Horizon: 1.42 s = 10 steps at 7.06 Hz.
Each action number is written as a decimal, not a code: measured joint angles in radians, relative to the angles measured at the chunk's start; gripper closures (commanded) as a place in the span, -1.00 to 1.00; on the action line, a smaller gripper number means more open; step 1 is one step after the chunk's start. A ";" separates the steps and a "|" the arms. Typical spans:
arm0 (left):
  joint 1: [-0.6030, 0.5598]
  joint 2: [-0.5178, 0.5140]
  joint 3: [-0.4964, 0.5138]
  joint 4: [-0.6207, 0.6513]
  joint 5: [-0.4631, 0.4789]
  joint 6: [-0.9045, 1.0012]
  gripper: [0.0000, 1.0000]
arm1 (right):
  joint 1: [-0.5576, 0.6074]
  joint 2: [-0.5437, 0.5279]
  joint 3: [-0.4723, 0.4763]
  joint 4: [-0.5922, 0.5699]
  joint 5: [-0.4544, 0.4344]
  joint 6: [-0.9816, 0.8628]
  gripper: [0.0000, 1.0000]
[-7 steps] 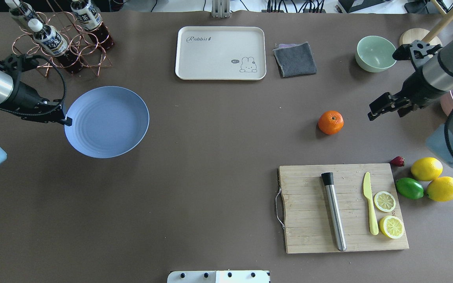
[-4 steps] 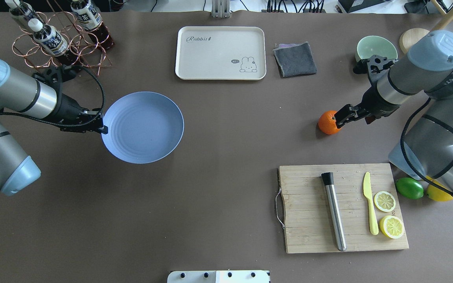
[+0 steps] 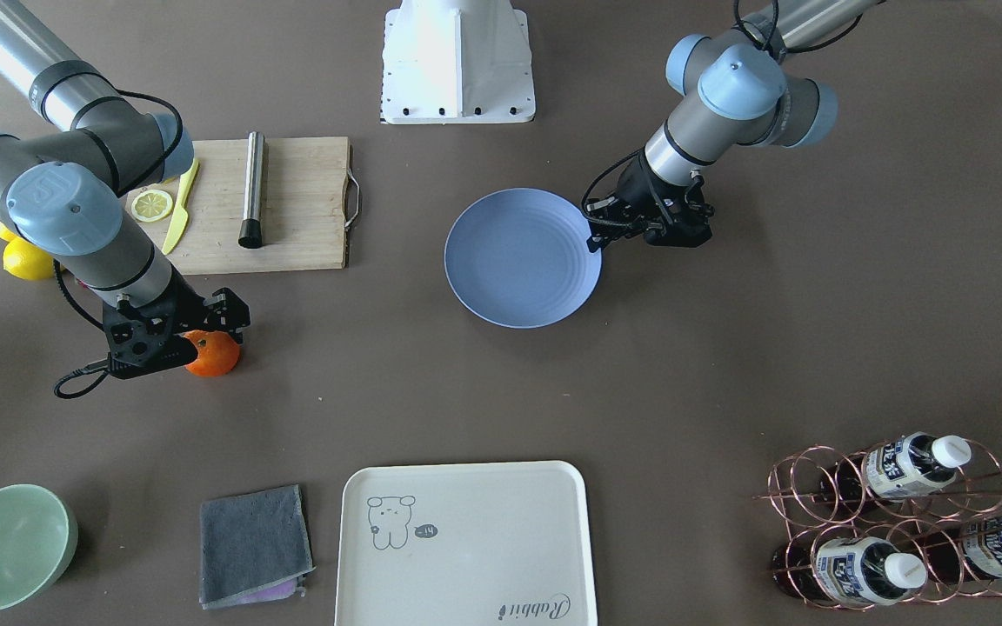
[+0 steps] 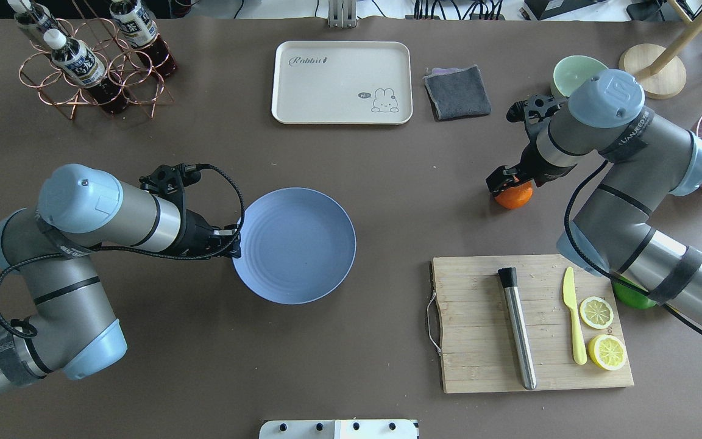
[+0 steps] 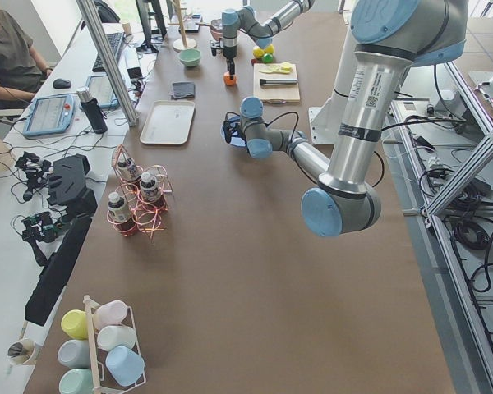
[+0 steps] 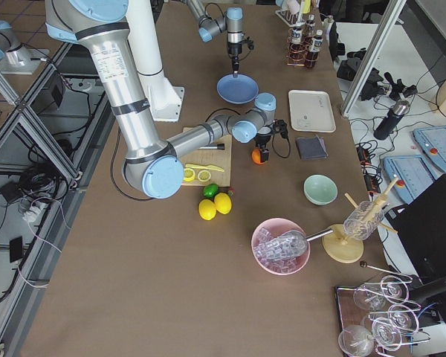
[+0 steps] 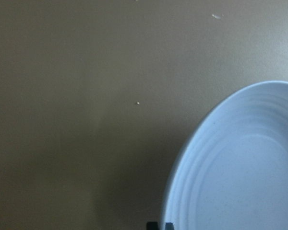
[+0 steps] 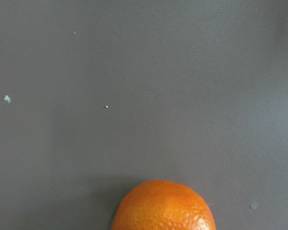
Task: Pick orange to plate
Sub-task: 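Grasp the orange with the right gripper while the left gripper pushes the plate inward, then carry the orange with the right gripper and lower it onto the blue plate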
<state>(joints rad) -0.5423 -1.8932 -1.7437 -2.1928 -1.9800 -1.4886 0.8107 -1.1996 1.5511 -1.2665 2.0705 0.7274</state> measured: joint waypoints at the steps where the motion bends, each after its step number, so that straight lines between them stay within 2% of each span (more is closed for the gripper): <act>1: 0.038 -0.007 0.000 0.000 0.032 -0.013 1.00 | -0.002 0.007 -0.013 0.005 -0.001 0.000 -0.97; 3: 0.069 -0.019 0.002 0.002 0.053 -0.020 1.00 | -0.005 0.019 -0.033 0.008 -0.001 -0.001 -0.77; 4: 0.079 -0.029 0.002 0.002 0.056 -0.024 1.00 | -0.005 0.021 -0.037 0.007 -0.001 -0.001 -0.24; 5: 0.086 -0.039 0.004 0.005 0.058 -0.030 -0.46 | -0.006 0.022 -0.037 0.008 -0.001 0.000 0.82; 6: 0.091 -0.044 0.006 0.006 0.067 -0.032 -0.93 | -0.006 0.023 -0.035 0.008 -0.001 0.001 1.00; 8: 0.094 -0.048 0.005 0.007 0.086 -0.030 -0.94 | -0.005 0.037 -0.004 -0.001 0.009 0.012 1.00; 10: 0.075 -0.047 -0.003 0.007 0.081 -0.025 -0.94 | -0.040 0.086 0.101 -0.062 0.009 0.187 1.00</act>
<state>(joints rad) -0.4668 -1.9402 -1.7462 -2.1859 -1.8993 -1.5139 0.7712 -1.1137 1.6520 -1.3288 2.0795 0.9148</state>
